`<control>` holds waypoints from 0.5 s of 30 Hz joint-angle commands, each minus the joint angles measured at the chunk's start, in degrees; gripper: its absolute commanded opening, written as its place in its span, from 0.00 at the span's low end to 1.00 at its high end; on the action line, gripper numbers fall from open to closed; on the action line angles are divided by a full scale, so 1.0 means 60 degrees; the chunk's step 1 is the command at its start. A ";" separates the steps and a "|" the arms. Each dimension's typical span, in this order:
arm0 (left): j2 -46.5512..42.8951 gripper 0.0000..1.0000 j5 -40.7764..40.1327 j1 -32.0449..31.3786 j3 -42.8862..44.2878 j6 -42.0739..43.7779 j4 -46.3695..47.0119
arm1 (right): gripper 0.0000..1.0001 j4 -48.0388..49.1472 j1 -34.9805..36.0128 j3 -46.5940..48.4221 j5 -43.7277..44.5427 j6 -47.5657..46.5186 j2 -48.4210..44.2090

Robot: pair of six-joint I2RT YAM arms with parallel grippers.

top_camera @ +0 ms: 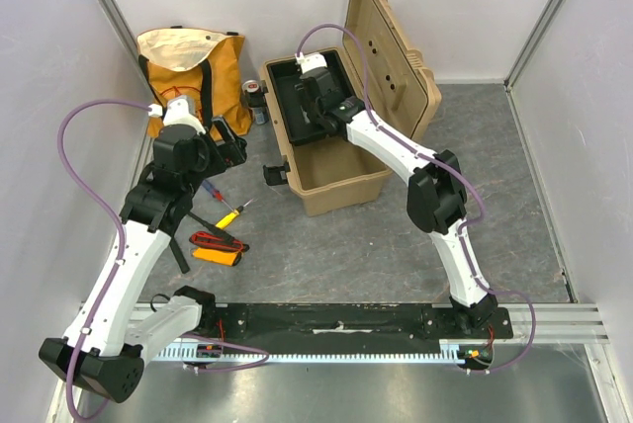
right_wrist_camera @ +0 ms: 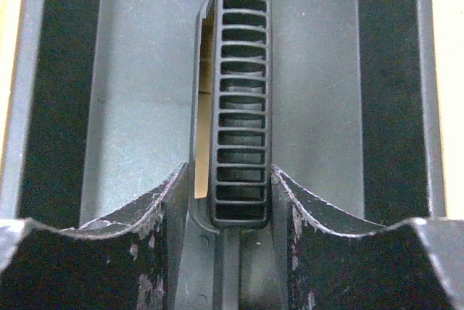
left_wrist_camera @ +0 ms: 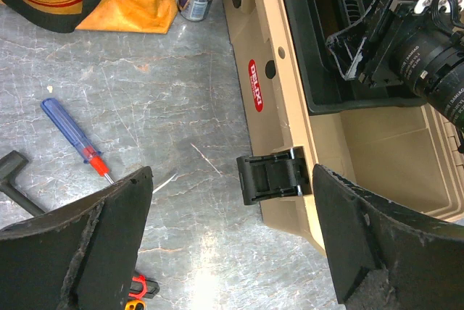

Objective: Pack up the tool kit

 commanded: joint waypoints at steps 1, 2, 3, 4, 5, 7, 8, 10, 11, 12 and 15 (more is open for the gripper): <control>-0.0020 0.95 0.0222 0.0071 -0.0096 0.0347 0.0156 | 0.53 0.1110 0.0058 -0.0066 0.0233 0.0102 -0.0154; -0.0020 0.95 0.0281 0.0056 -0.0111 0.0347 0.0170 | 0.54 0.1170 0.0058 -0.0037 0.0248 0.0058 -0.0125; -0.0020 0.95 0.0325 0.0085 -0.0125 0.0332 0.0171 | 0.55 0.1170 0.0058 0.0021 0.0219 0.0029 -0.0067; -0.0020 0.95 0.0354 0.0085 -0.0140 0.0303 0.0171 | 0.56 0.1156 0.0058 0.0094 0.0190 -0.0001 -0.0023; -0.0049 0.95 0.0369 0.0085 -0.0155 0.0303 0.0171 | 0.57 0.1141 0.0058 0.0109 0.0175 0.0014 0.0036; -0.0049 0.95 0.0384 0.0085 -0.0198 0.0303 0.0156 | 0.57 0.1127 0.0058 0.0139 0.0204 0.0043 0.0124; -0.0078 0.95 0.0384 0.0085 -0.0213 0.0317 0.0170 | 0.55 0.1141 0.0058 0.0124 0.0190 0.0057 0.0153; -0.0122 0.95 0.0428 0.0100 -0.0257 0.0288 0.0156 | 0.46 0.1141 0.0058 0.0095 0.0277 0.0145 0.0168; -0.0122 0.95 0.0442 0.0100 -0.0272 0.0288 0.0170 | 0.39 0.1156 0.0058 0.0080 0.0248 0.0160 0.0139; -0.0122 0.95 0.0457 0.0100 -0.0272 0.0288 0.0156 | 0.34 0.1156 0.0058 0.0080 0.0248 0.0175 0.0110; -0.0166 0.95 0.0472 0.0115 -0.0301 0.0288 0.0156 | 0.12 0.1170 0.0072 0.0095 0.0423 0.0146 -0.0065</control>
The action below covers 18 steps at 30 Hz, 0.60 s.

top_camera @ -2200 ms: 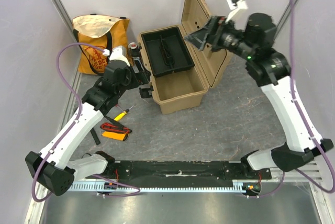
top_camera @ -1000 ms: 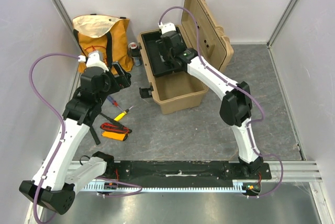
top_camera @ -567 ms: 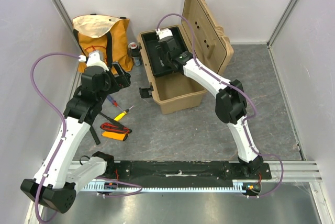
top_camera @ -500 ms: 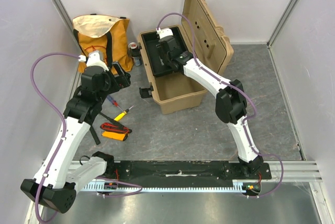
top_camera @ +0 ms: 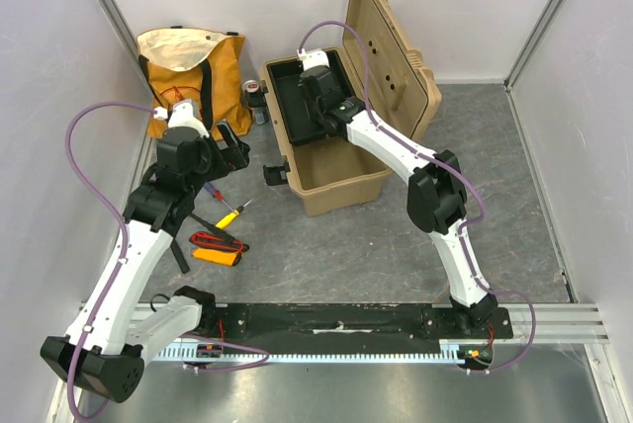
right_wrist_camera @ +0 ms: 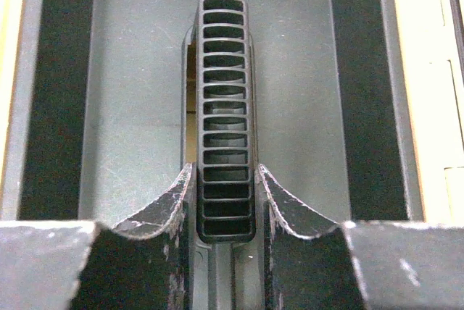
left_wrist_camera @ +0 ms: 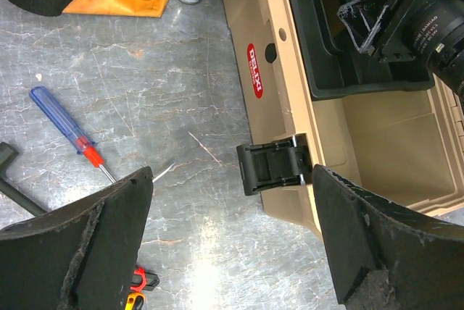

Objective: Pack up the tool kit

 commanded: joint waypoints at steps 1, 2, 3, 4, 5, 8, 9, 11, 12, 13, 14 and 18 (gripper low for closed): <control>-0.0181 0.95 0.0162 0.0071 -0.0024 0.0281 0.0156 | 0.06 0.0565 0.0120 0.0121 0.0074 0.0051 -0.0171; -0.0210 0.95 0.0162 0.0071 -0.0039 0.0295 0.0156 | 0.00 0.0595 0.0134 0.0120 0.0161 0.0036 -0.0274; -0.0210 0.95 0.0147 0.0100 -0.0053 0.0295 0.0156 | 0.00 0.0668 0.0178 0.0135 0.0235 -0.0051 -0.0376; -0.0239 0.95 0.0133 0.0086 -0.0054 0.0266 0.0156 | 0.00 0.0770 0.0237 0.0150 0.0352 -0.0124 -0.0522; -0.0240 0.95 0.0104 0.0086 -0.0068 0.0251 0.0156 | 0.00 0.0858 0.0310 0.0164 0.0425 -0.0198 -0.0625; -0.0283 0.95 0.0059 0.0129 -0.0112 0.0033 0.0141 | 0.00 0.0976 0.0573 0.0486 0.0893 -0.0564 -0.1021; -0.0313 0.95 0.0103 0.0130 -0.0112 -0.0012 0.0141 | 0.00 0.1034 0.0661 0.0588 0.1040 -0.0666 -0.1196; -0.0342 0.95 0.0162 0.0144 -0.0127 -0.0071 0.0141 | 0.00 0.1166 0.0764 0.0648 0.1333 -0.0755 -0.1562; -0.0357 0.95 0.0162 0.0159 -0.0141 -0.0085 0.0141 | 0.00 0.1224 0.0779 0.0633 0.1450 -0.0770 -0.1723; -0.0357 0.95 0.0176 0.0159 -0.0156 -0.0115 0.0141 | 0.00 0.1269 0.0823 0.0633 0.1524 -0.0813 -0.1928; -0.0371 0.95 0.0191 0.0159 -0.0171 -0.0115 0.0141 | 0.00 0.1255 0.0838 0.0633 0.1554 -0.0814 -0.2148; -0.0474 0.98 0.0221 0.0173 -0.0171 -0.0100 0.0112 | 0.00 0.1269 0.1013 0.0545 0.1525 -0.1104 -0.2924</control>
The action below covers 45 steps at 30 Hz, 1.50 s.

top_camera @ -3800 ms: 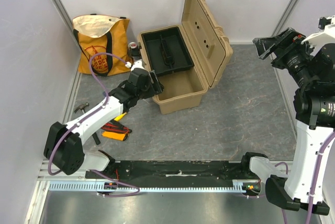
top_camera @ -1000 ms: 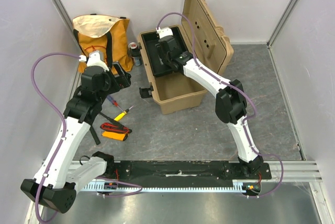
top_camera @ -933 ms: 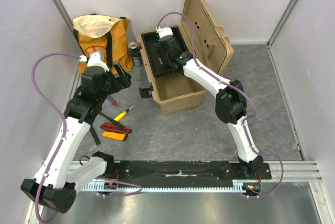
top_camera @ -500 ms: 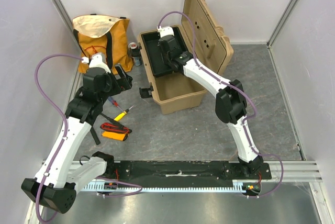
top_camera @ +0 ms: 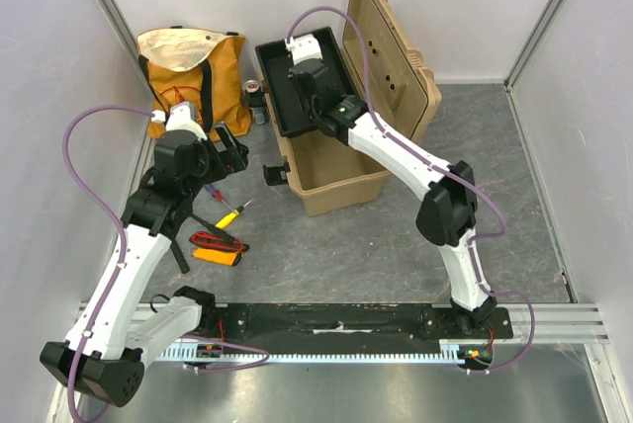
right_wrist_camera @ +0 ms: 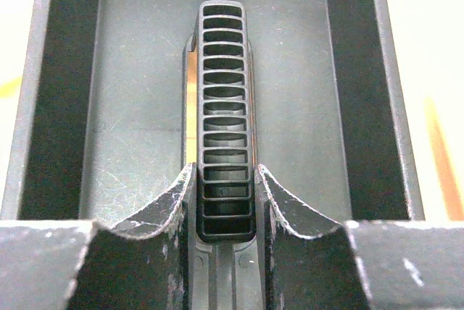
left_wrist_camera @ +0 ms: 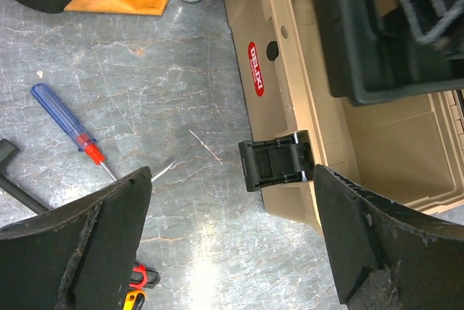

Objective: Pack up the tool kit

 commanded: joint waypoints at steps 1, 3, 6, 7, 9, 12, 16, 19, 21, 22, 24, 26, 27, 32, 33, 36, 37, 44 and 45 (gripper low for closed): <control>-0.0244 0.98 0.0093 0.0075 0.0004 -0.0086 0.0116 | 0.00 0.1203 0.0390 0.0542 0.0370 -0.0484 -0.2055; -0.0303 0.98 0.0093 0.0090 0.0004 -0.0085 0.0116 | 0.00 0.1218 0.0566 0.0542 0.0384 -0.0586 -0.2421; -0.0391 0.99 0.0122 0.0075 -0.0040 -0.0042 0.0116 | 0.00 0.1247 0.0815 0.0600 0.0618 -0.0733 -0.3007; -0.0449 0.99 0.0180 0.0075 -0.0083 0.0016 0.0130 | 0.00 0.1247 0.0859 0.0615 0.0677 -0.0762 -0.3197; -0.0566 0.99 0.0254 0.0061 -0.0186 0.0221 0.0261 | 0.00 0.1291 0.0918 0.0615 0.0853 -0.0835 -0.3651; -0.0669 0.99 0.0254 0.0075 -0.0376 0.0325 0.0467 | 0.00 0.1408 0.0918 0.0644 0.1509 -0.1171 -0.4165; -0.0494 0.98 0.0312 0.0075 -0.0377 0.0237 0.0482 | 0.00 0.2095 0.0875 0.0673 0.3412 -0.2574 -0.4590; -0.0275 0.98 0.0473 0.0075 -0.0362 0.0149 0.0482 | 0.00 0.2389 0.0495 0.1023 0.4396 -0.3339 -0.4649; -0.0128 0.98 0.0561 0.0090 -0.0362 0.0061 0.0496 | 0.00 0.2375 0.0042 0.1200 0.4675 -0.3384 -0.4766; -0.0069 0.97 0.0591 0.0075 -0.0348 0.0046 0.0496 | 0.00 0.2375 -0.0222 0.1230 0.4764 -0.3384 -0.4853; 0.0033 0.97 0.0649 0.0075 -0.0333 0.0002 0.0496 | 0.00 0.2390 -0.0749 0.1201 0.4852 -0.3311 -0.5029; 0.0107 0.97 0.0679 0.0075 -0.0318 -0.0012 0.0511 | 0.00 0.2375 -0.1262 0.1113 0.5041 -0.3253 -0.5190; 0.0136 0.97 0.0708 0.0075 -0.0318 -0.0012 0.0526 | 0.00 0.2361 -0.1525 0.1011 0.5188 -0.3253 -0.5278; 0.0107 0.97 0.0694 0.0090 -0.0421 0.0061 0.0658 | 0.00 0.2245 -0.2975 -0.0115 0.5950 -0.2654 -0.5688; 0.0136 0.97 0.0665 0.0090 -0.0421 0.0061 0.0643 | 0.00 0.2026 -0.3312 -0.0350 0.6009 -0.2304 -0.5791; 0.0239 0.97 0.0664 0.0090 -0.0421 0.0032 0.0628 | 0.00 0.0331 -0.4600 -0.0863 0.5150 -0.0256 -0.6026; 0.0311 0.97 0.0664 0.0090 -0.0421 -0.0012 0.0599 | 0.00 -0.0226 -0.5054 -0.1111 0.4725 0.0606 -0.6113; 0.0868 0.96 0.0197 0.0090 -0.0231 -0.0436 0.0307 | 0.00 -0.0906 -0.6975 -0.5327 0.1442 0.3599 -0.7197; 0.0956 0.96 -0.0022 0.0104 -0.0201 -0.0553 0.0205 | 0.00 -0.0920 -0.7035 -0.5913 0.1280 0.3907 -0.7329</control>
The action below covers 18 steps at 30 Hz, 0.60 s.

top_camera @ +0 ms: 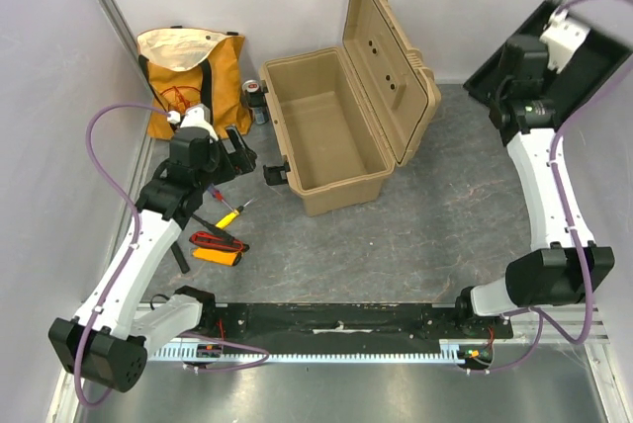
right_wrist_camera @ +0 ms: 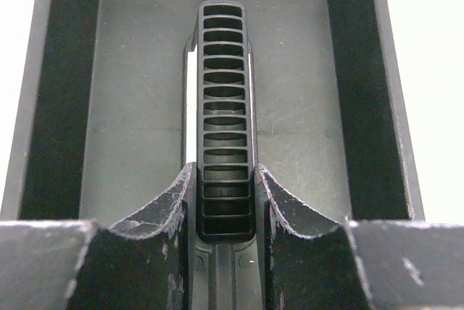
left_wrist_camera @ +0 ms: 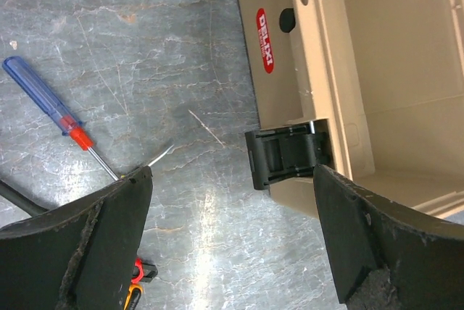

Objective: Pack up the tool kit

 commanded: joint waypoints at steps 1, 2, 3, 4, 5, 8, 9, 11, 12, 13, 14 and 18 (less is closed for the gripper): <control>0.0330 0.96 -0.0730 0.0061 0.0221 -0.0605 -0.0149 | 0.00 -0.0316 -0.0630 -0.2222 -0.2051 0.2547 -0.0656; 0.0432 0.96 -0.0993 0.0075 0.0207 -0.0737 -0.0252 | 0.00 -0.0243 -0.0720 -0.2662 -0.2241 0.2781 -0.0700; 0.0506 0.96 -0.1184 0.0090 0.0193 -0.0883 -0.0369 | 0.00 -0.0141 -0.0750 -0.3160 -0.2330 0.2929 -0.0744; 0.0579 0.96 -0.1418 0.0105 0.0149 -0.1073 -0.0457 | 0.00 -0.0024 -0.0779 -0.3571 -0.2345 0.3075 -0.0774; 0.0638 0.96 -0.1696 0.0119 0.0076 -0.1263 -0.0502 | 0.00 0.0079 -0.0809 -0.4010 -0.2360 0.3236 -0.0774; 0.0740 0.96 -0.2195 0.0192 -0.0392 -0.1908 -0.0429 | 0.00 0.0255 -0.0955 -0.4978 -0.2462 0.3618 -0.0613; 0.0799 0.96 -0.2255 0.0251 -0.0553 -0.2026 -0.0327 | 0.00 0.0372 -0.1013 -0.5213 -0.2578 0.3633 -0.0555; 0.0916 0.96 -0.2416 0.0368 -0.0817 -0.2231 -0.0239 | 0.00 0.0548 -0.1043 -0.5682 -0.2638 0.3706 -0.0437; 0.1003 0.96 -0.2431 0.0470 -0.0920 -0.2334 -0.0209 | 0.00 0.0635 -0.1058 -0.5844 -0.2682 0.3692 -0.0408; 0.1062 0.96 -0.2518 0.0558 -0.0993 -0.2523 -0.0180 | 0.00 0.0709 -0.1072 -0.6020 -0.2726 0.3721 -0.0350; 0.1135 0.96 -0.2577 0.0660 -0.1067 -0.2714 -0.0180 | 0.00 0.0811 -0.1073 -0.6195 -0.2755 0.3765 -0.0320; 0.1385 0.96 -0.2636 0.0939 -0.1433 -0.3402 0.0069 | 0.00 0.0885 -0.1116 -0.6665 -0.2975 0.3984 -0.0013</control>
